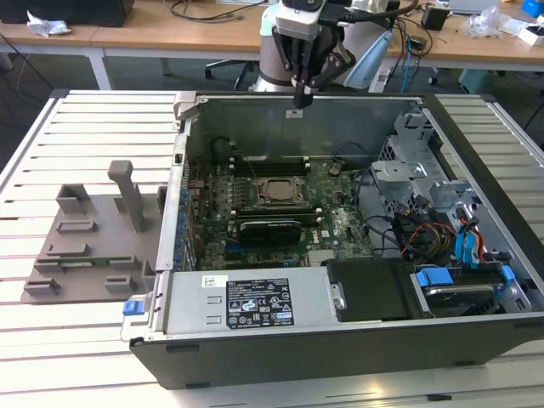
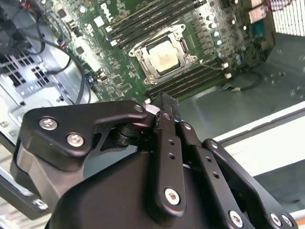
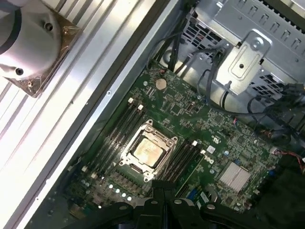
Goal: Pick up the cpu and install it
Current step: 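Install the first cpu locking lever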
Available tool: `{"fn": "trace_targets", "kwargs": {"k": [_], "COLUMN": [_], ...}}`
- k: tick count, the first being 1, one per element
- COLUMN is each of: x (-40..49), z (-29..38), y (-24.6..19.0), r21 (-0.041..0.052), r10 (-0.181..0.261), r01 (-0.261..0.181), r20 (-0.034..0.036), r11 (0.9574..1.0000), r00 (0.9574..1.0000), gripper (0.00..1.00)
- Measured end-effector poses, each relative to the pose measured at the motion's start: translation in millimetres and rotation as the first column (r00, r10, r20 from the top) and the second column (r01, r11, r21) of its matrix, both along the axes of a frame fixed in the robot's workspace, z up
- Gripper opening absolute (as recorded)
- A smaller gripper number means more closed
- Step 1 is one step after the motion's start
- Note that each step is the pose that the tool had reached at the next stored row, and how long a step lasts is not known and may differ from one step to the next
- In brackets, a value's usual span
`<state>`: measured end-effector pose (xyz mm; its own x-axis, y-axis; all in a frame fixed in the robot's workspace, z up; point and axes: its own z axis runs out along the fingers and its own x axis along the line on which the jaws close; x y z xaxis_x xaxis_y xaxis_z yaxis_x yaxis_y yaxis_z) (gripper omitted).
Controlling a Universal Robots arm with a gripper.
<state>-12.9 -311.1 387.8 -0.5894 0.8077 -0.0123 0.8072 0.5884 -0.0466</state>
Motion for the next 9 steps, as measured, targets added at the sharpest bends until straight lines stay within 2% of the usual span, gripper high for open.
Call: {"fn": "trace_targets", "kwargs": {"k": [3, 6, 8, 9], "x": [0.0, 0.0, 0.0, 0.0], "z": [0.0, 0.0, 0.0, 0.0], "y": [0.0, 0.0, 0.0, 0.0], "r21": [0.0000, 0.0001, 0.0000, -0.0001], "r10": [0.066, 0.133, 0.169, 0.194], "r01": [-0.066, -0.133, -0.169, -0.194], "r20": [0.0000, 0.0001, 0.0000, 0.0000], "r11": [0.9978, 0.9912, 0.9855, 0.9810], "r00": [0.9978, 0.9912, 0.9855, 0.9810], "gripper": [0.11, 0.11, 0.11, 0.11]}}
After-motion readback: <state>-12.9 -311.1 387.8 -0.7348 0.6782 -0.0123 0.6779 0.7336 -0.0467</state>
